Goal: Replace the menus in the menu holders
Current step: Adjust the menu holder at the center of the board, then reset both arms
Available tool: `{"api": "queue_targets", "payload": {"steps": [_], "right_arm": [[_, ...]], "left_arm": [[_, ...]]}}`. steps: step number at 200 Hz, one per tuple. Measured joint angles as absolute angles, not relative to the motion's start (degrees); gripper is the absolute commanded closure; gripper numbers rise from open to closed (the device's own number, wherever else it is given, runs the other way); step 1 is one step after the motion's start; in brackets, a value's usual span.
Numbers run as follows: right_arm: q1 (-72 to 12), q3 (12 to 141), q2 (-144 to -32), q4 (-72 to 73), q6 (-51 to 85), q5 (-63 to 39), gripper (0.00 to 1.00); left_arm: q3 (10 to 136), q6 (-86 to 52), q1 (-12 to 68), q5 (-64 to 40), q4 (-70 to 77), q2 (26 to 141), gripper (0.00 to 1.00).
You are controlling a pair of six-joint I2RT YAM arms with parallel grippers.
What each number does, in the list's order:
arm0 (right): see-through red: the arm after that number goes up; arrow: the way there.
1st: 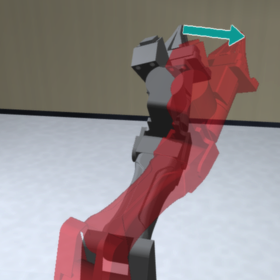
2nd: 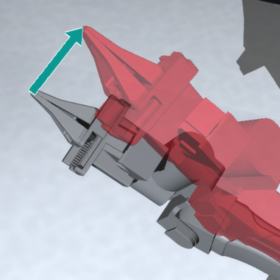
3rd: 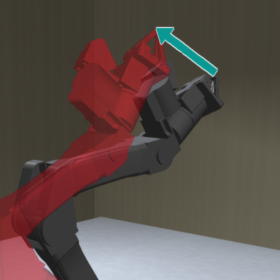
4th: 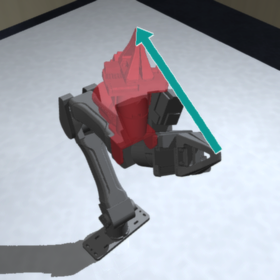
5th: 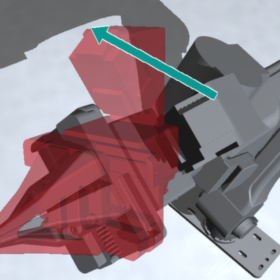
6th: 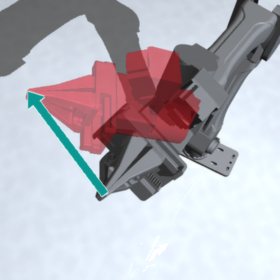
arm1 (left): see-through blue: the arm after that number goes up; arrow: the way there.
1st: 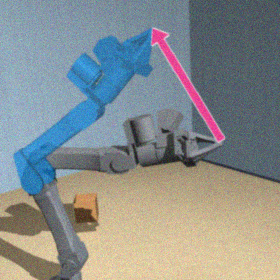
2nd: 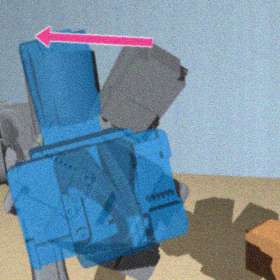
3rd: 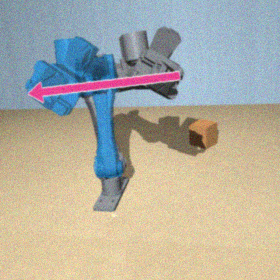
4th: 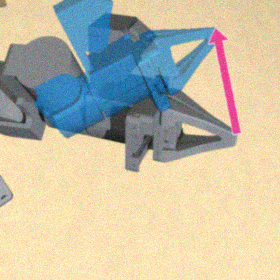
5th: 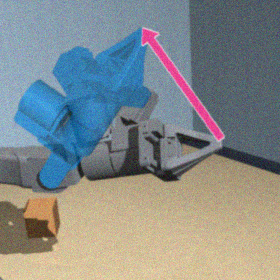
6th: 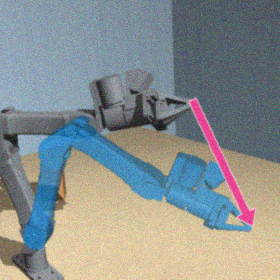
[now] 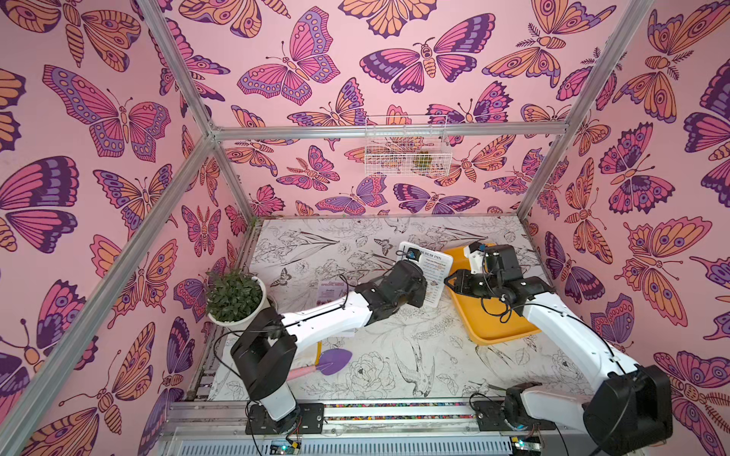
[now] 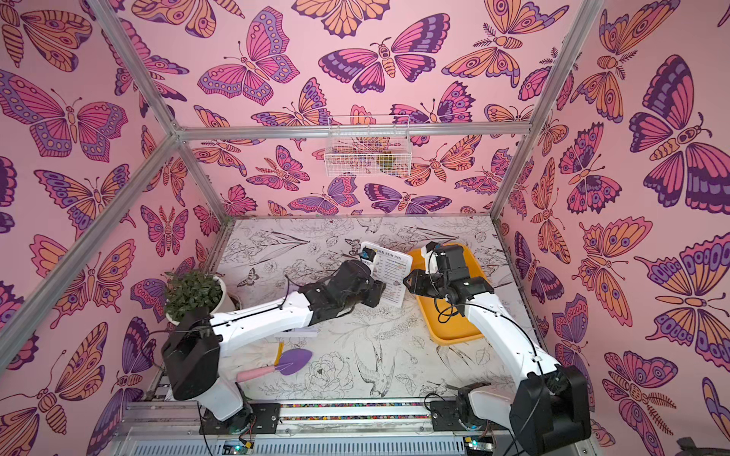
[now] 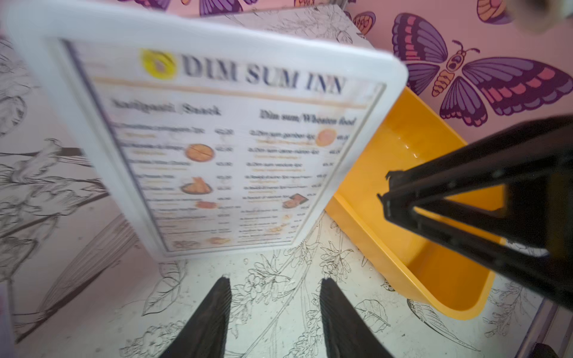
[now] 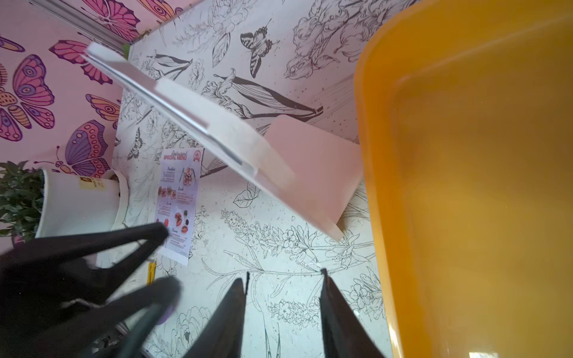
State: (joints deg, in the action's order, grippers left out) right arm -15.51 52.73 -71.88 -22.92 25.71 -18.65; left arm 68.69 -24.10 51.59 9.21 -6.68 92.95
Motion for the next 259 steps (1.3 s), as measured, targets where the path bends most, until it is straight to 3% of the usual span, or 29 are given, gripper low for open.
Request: {"api": "queue_targets", "payload": {"steps": [29, 128, 148, 153, 155, 164, 168, 171, 223, 259], "right_arm": [[-15.7, 52.0, -75.9, -18.5, 25.7, -14.6, 0.59], [-15.7, 52.0, -84.6, -9.9, 23.7, -8.0, 0.60], [-15.6, 52.1, -84.3, -10.1, 23.3, -7.7, 0.52], [-15.5, 52.1, -84.0, -10.2, 23.3, -7.7, 0.48], [-15.5, 52.1, -83.9, -10.3, 23.2, -7.7, 0.46], [-15.3, 52.1, -82.8, -10.9, 23.3, -7.6, 0.28], [-15.1, 52.0, -82.2, -11.2, 23.0, -7.6, 0.06], [-15.1, 51.9, -81.3, -11.4, 23.7, -7.5, 0.00], [-10.6, 43.1, -59.7, -11.3, 23.6, 4.2, 0.01], [-4.0, 31.2, -62.0, -0.3, 17.6, 15.8, 0.01]], "left_arm": [[65.2, -23.7, 46.3, 10.7, -9.5, 88.5, 0.37], [60.0, -22.5, 35.2, 13.1, -13.8, 83.2, 0.33], [59.3, -22.1, 33.3, 13.3, -14.0, 82.3, 0.25], [59.2, -21.8, 32.7, 13.4, -14.2, 82.1, 0.03], [59.1, -22.0, 32.6, 13.4, -14.3, 82.0, 0.00], [58.9, -21.5, 31.7, 13.4, -14.7, 81.6, 0.01], [58.8, -21.5, 31.3, 13.4, -14.9, 81.4, 0.01], [58.7, -21.3, 30.9, 13.5, -15.0, 81.1, 0.01], [54.4, -12.6, 22.7, 17.1, -13.3, 74.5, 0.00], [38.1, 0.5, 11.1, 16.0, -2.9, 67.3, 0.02]]}}
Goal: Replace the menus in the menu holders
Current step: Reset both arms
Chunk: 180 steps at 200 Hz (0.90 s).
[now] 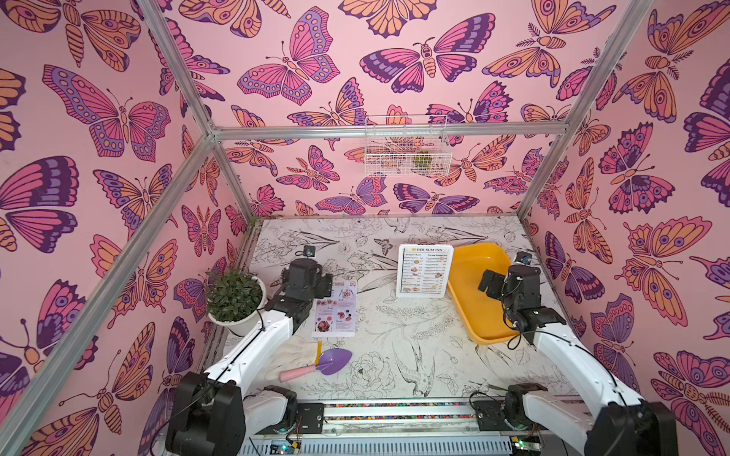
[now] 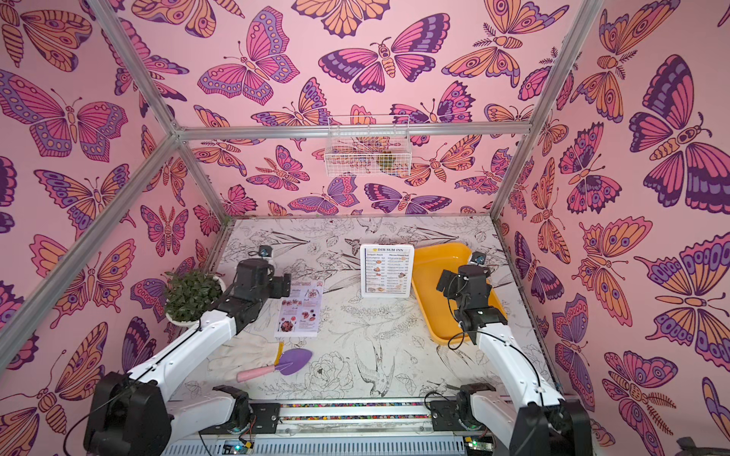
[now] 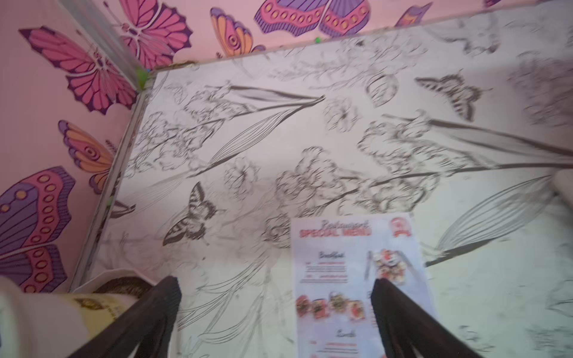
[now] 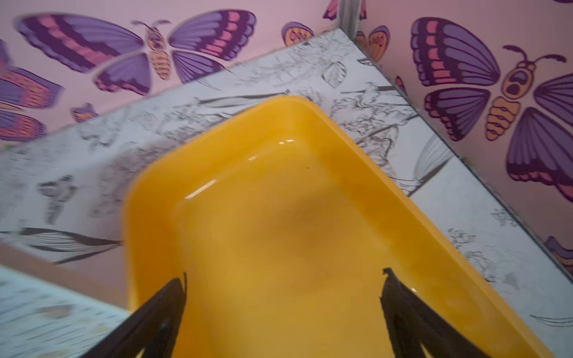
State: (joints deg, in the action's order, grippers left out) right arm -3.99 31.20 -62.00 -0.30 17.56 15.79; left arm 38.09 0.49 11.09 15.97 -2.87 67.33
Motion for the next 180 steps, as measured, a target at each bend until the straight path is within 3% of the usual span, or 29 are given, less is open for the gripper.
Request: {"api": "queue_targets", "payload": {"steps": [24, 87, 180], "right_arm": [[-0.6, 23.9, -69.9, 11.6, 13.3, 17.0, 0.01], [0.8, 20.2, -86.1, 46.1, 6.7, 7.9, 0.01], [0.8, 21.4, -87.0, 48.4, 4.4, 3.3, 0.01]], "left_arm": [[30.5, 2.6, 5.1, 12.3, 9.4, 70.0, 0.00], [17.1, 4.4, 3.6, 6.8, 46.8, 87.4, 0.01], [16.1, 4.4, 3.3, 6.2, 59.5, 88.9, 0.01]]}}
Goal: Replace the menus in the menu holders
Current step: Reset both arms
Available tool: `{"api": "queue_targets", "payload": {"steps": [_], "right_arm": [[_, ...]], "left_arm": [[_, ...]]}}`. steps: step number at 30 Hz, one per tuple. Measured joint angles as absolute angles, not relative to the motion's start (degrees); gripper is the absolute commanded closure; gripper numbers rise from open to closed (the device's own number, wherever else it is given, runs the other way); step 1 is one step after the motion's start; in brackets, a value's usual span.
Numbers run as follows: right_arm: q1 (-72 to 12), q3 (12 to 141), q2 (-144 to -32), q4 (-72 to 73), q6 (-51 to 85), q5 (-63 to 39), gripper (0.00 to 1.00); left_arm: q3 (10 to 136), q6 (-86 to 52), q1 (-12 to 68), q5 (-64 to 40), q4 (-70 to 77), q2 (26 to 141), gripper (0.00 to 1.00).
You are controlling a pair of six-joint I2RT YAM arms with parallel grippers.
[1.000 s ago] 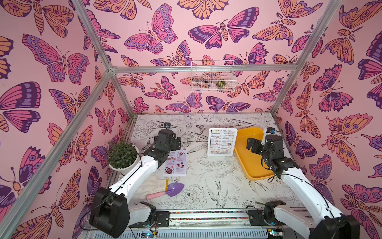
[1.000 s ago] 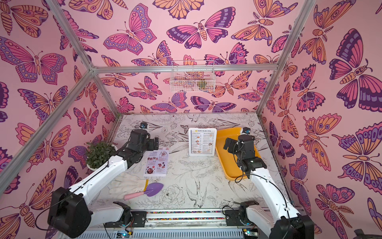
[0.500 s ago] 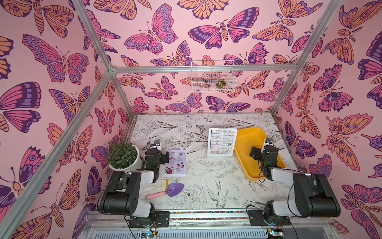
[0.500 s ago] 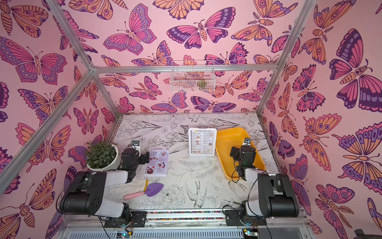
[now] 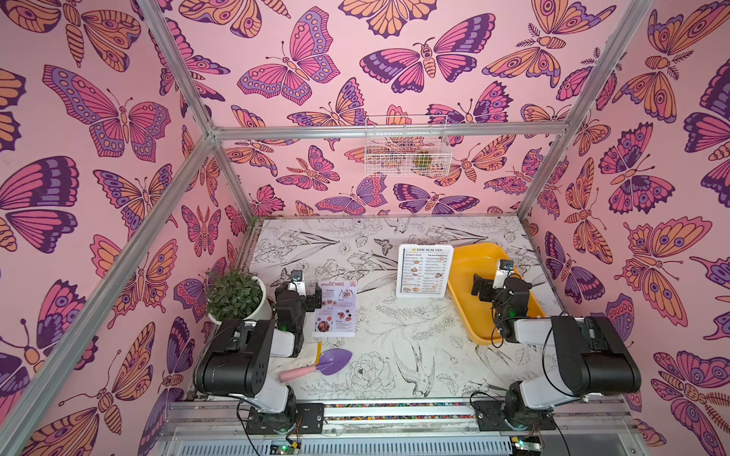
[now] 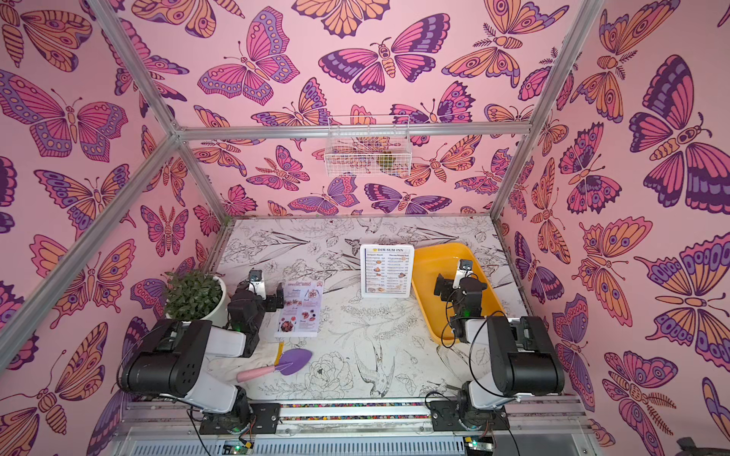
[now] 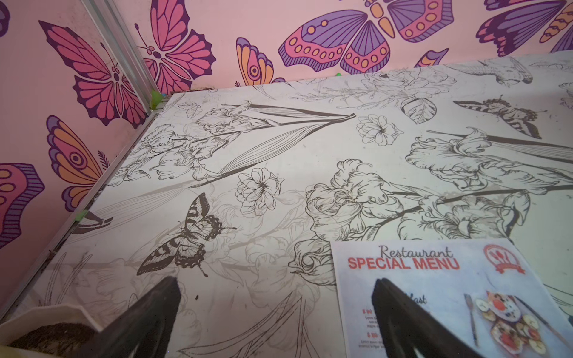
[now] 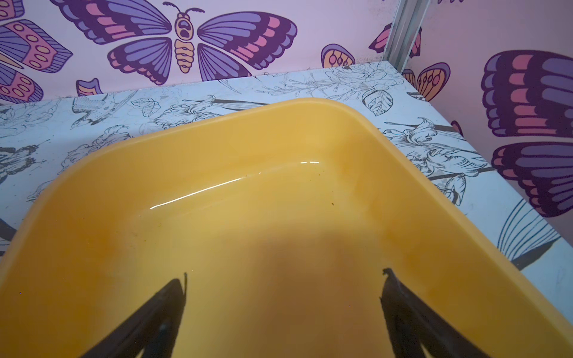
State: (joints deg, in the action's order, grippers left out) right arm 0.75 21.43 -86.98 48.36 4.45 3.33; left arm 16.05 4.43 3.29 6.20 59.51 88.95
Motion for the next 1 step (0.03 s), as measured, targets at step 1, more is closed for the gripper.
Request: {"api": "queue_targets", "payload": {"steps": [1], "right_arm": [[0.8, 21.5, -87.0, 48.3, 4.4, 3.3, 0.01]], "left_arm": [[16.3, 4.4, 3.2, 6.1, 59.5, 88.9, 0.01]]}}
